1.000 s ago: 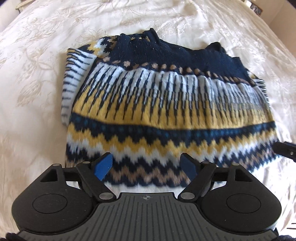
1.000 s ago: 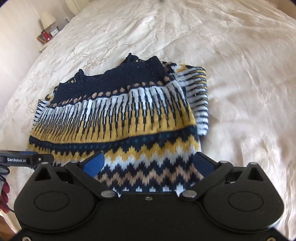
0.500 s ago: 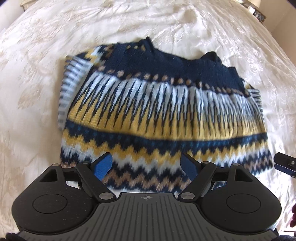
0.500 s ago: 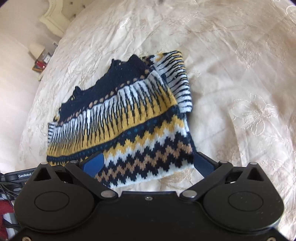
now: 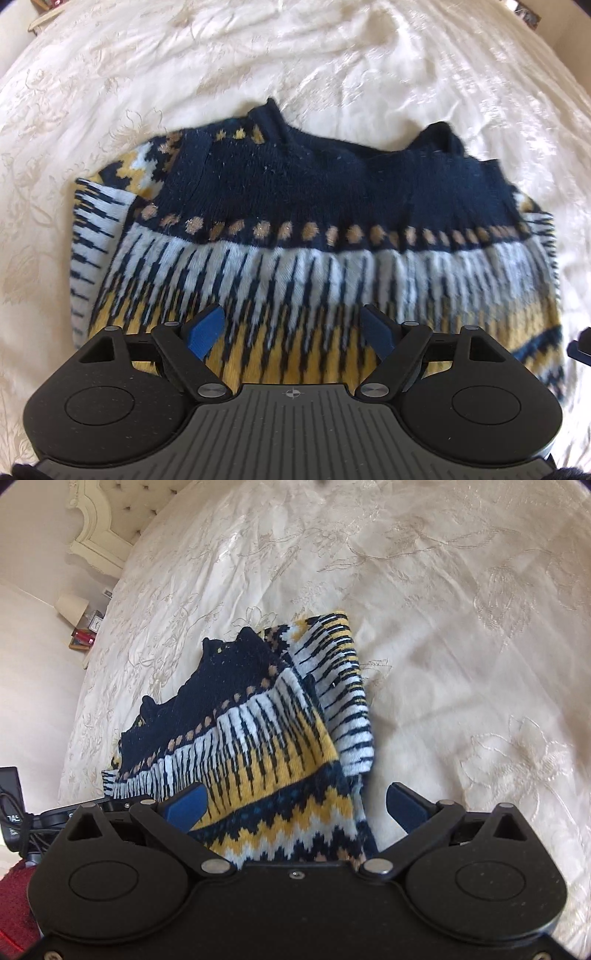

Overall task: Fold small clothes
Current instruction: 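Press the folded sweater flat with both open grippers, then grasp one side of the sweater with the right gripper and fold it inward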

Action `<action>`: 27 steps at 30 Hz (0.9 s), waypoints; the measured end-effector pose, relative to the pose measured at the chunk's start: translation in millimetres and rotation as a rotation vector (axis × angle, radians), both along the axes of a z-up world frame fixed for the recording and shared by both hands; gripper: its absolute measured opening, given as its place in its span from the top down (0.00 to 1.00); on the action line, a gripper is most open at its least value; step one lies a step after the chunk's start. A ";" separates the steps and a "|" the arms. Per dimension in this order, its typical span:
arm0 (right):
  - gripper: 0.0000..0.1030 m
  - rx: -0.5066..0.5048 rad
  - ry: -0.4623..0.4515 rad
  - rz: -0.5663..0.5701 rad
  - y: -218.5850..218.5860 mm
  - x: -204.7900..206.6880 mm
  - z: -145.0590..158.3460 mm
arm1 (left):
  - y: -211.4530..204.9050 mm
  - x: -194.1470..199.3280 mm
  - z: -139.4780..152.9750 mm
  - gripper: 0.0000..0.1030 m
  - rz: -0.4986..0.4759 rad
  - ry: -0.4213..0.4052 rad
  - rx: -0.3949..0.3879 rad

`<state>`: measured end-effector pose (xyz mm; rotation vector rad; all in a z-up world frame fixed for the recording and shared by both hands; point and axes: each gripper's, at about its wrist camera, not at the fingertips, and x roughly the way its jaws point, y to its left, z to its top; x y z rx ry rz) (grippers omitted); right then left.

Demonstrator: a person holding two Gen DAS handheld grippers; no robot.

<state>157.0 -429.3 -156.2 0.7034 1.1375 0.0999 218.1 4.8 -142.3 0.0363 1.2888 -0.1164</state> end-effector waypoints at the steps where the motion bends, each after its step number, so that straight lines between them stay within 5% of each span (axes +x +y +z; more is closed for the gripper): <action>1: 0.00 0.006 0.006 0.003 -2.0 3.6 -3.3 | -0.7 3.9 -5.3 0.20 0.004 0.014 0.003; 3: 0.00 0.018 0.021 0.012 -5.7 11.3 -10.9 | -3.4 10.3 -13.6 0.07 -0.004 0.024 0.009; 6: 0.00 0.056 0.035 0.028 -10.2 21.9 -23.9 | -8.9 17.3 -21.5 0.00 -0.025 0.035 0.025; 16: 0.00 0.337 0.028 0.027 -17.1 60.6 -66.4 | -13.2 21.7 -26.8 0.00 -0.019 0.026 0.034; 27: 0.00 0.407 0.048 0.050 -17.5 76.0 -72.9 | -14.1 20.7 -27.0 0.00 -0.024 0.045 0.041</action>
